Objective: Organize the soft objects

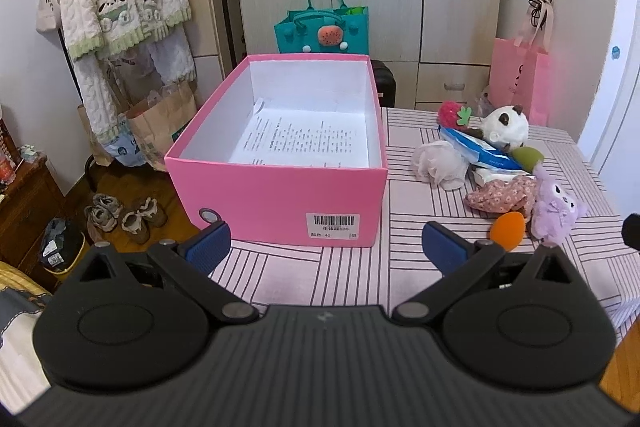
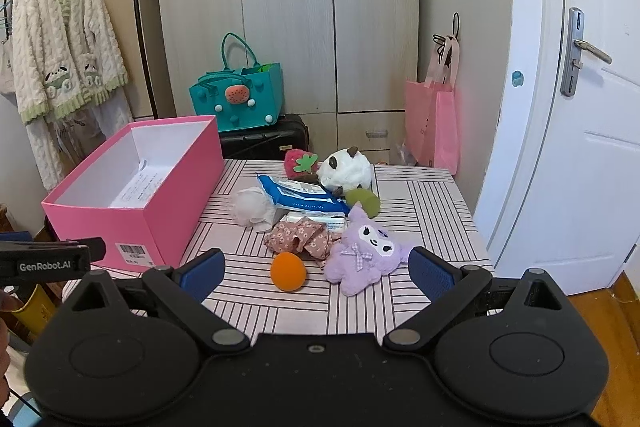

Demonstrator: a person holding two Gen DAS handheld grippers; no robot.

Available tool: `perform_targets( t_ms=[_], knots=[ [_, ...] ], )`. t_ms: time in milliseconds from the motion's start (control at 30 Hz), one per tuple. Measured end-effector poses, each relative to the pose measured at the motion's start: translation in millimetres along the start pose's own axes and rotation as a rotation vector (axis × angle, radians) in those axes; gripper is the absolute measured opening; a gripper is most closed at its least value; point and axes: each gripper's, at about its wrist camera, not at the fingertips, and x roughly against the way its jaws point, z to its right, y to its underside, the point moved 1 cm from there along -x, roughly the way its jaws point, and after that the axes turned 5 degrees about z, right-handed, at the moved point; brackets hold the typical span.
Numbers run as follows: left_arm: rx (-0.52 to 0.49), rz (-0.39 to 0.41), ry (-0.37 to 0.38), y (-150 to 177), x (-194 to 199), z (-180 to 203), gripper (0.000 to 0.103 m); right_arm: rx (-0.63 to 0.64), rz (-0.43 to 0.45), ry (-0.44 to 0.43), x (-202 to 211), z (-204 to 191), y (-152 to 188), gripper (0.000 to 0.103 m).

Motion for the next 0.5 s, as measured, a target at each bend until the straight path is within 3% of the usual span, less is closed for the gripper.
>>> perform_targets(
  t_ms=[500],
  knots=[
    [-0.039,0.015,0.015,-0.7,6.7,9.4,0.103,0.007,0.029,-0.003,6.5,4.1,0.4,0.1]
  ],
)
